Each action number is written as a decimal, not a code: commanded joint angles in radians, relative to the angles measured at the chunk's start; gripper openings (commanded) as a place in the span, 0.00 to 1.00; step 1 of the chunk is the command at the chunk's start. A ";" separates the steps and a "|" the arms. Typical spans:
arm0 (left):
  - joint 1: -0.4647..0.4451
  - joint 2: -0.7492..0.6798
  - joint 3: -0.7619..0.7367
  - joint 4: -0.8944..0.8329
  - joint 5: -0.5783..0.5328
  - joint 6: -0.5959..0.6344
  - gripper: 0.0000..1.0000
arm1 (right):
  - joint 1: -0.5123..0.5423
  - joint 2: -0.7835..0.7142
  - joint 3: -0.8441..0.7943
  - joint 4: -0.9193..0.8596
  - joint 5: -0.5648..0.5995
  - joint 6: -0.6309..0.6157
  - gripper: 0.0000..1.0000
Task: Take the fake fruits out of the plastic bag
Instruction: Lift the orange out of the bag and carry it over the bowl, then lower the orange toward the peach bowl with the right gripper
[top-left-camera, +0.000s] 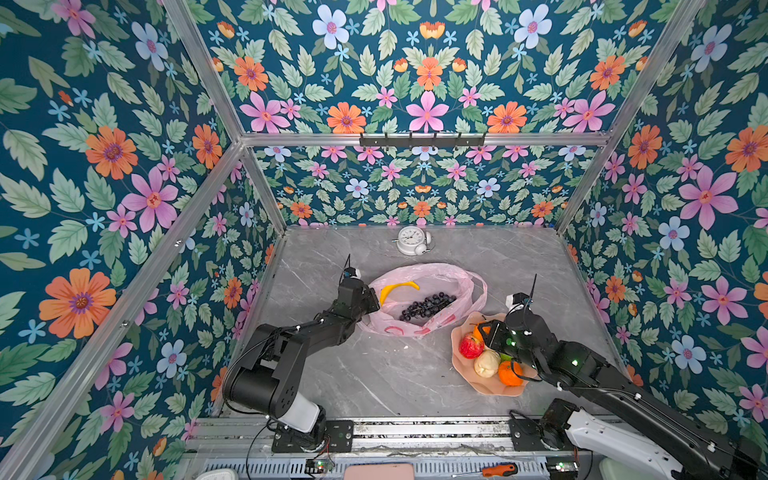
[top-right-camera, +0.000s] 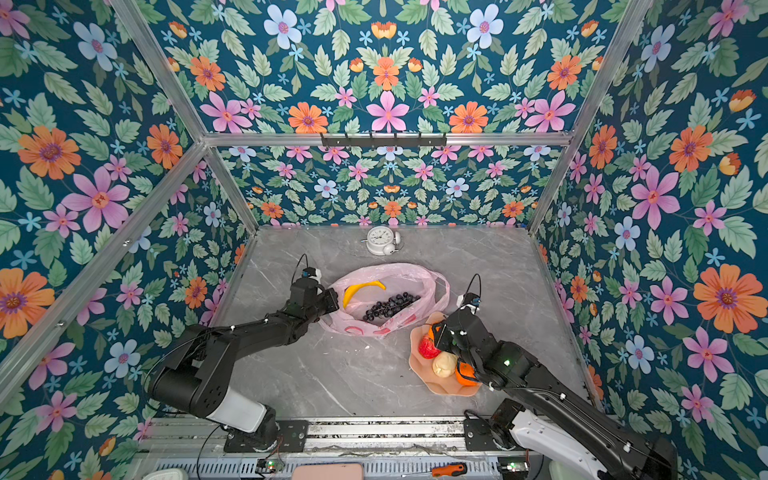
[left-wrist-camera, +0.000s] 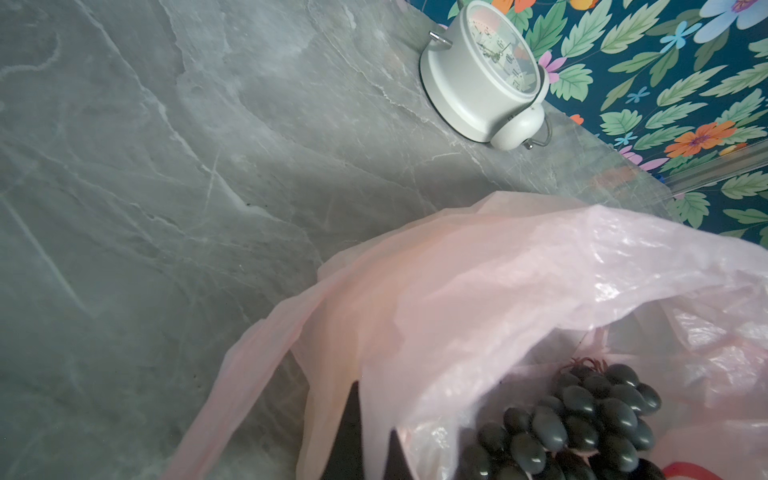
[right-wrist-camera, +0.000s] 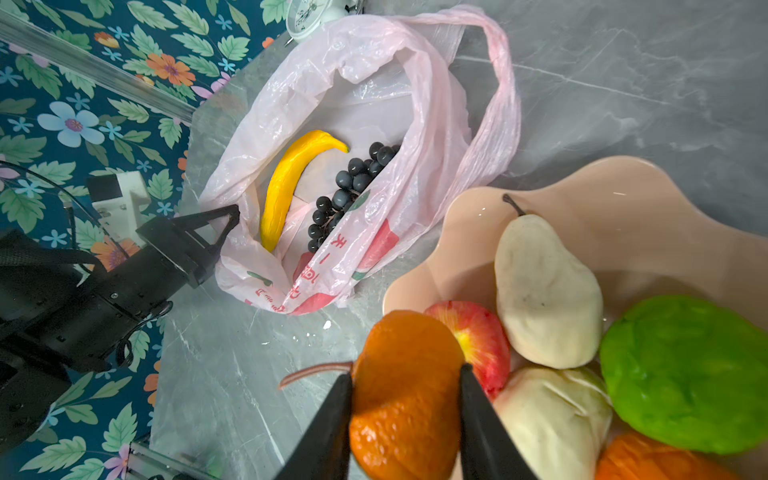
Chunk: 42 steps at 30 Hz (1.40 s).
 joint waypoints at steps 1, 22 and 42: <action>0.001 0.006 0.003 0.010 -0.006 0.009 0.05 | 0.000 -0.046 -0.036 -0.034 0.028 0.028 0.35; -0.003 0.021 0.003 0.019 0.004 0.009 0.05 | 0.000 -0.186 -0.237 0.048 0.132 0.112 0.33; -0.002 0.009 -0.001 0.021 0.007 0.011 0.06 | -0.002 -0.188 -0.347 0.167 0.143 0.205 0.33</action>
